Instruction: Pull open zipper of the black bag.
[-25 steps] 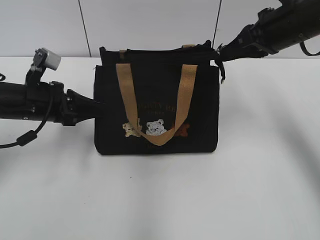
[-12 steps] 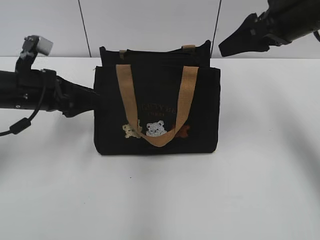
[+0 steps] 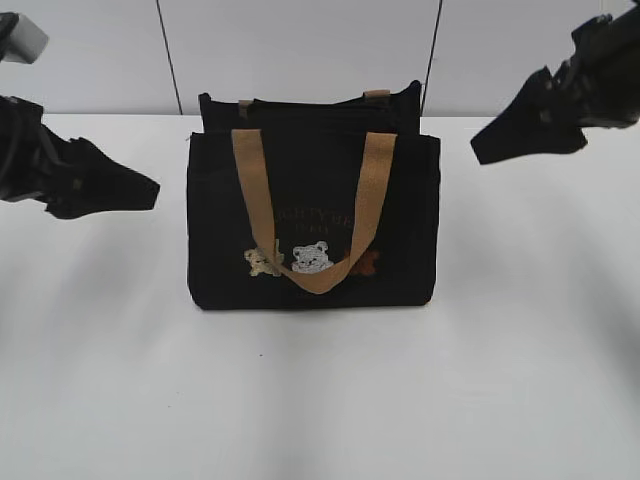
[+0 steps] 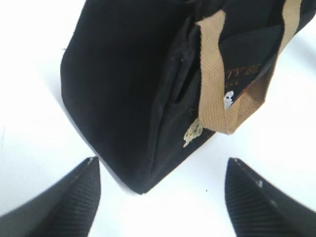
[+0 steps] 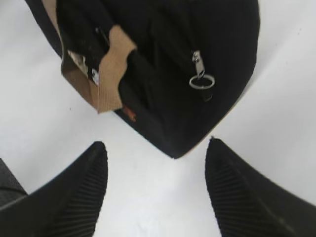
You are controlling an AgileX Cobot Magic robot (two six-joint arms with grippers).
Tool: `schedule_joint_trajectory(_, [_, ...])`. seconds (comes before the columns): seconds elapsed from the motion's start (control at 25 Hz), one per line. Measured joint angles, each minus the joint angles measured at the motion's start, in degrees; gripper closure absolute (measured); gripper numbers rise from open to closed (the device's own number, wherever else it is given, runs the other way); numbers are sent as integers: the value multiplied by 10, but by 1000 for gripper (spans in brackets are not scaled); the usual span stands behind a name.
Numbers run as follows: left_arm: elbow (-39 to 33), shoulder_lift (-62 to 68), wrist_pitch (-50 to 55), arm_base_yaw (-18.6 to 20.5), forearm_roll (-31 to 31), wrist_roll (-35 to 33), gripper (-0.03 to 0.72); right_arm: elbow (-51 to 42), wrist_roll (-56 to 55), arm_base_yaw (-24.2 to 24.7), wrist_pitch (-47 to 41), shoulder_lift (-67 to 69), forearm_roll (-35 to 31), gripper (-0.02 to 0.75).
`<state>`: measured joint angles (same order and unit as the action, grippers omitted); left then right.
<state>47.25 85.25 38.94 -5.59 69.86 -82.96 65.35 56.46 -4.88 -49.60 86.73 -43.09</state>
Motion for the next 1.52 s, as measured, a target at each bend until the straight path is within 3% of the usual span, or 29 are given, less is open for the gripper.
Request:
schedule_joint_trajectory(0.28, [0,-108,26,0,-217,253,109,-87,-87,-47,21,-71,83,267])
schedule_joint_trajectory(0.6, [-4,-248,36,-11,-321,417,115,-179,-137,-47,23,-216,94,266])
schedule_joint_trajectory(0.8, [-44,-355,81,-13,-412,534,120,-246,-183,-47,23,-337,104,266])
schedule_joint_trajectory(1.0, [-96,-492,129,-13,-470,606,145,-311,-249,-48,13,-469,128,266])
schedule_joint_trajectory(1.2, [-131,-601,181,-13,-551,682,150,-349,-333,-48,-40,-569,197,266])
schedule_joint_trajectory(1.52, [-153,-700,225,-13,-564,734,150,-351,-426,-48,-161,-735,324,267])
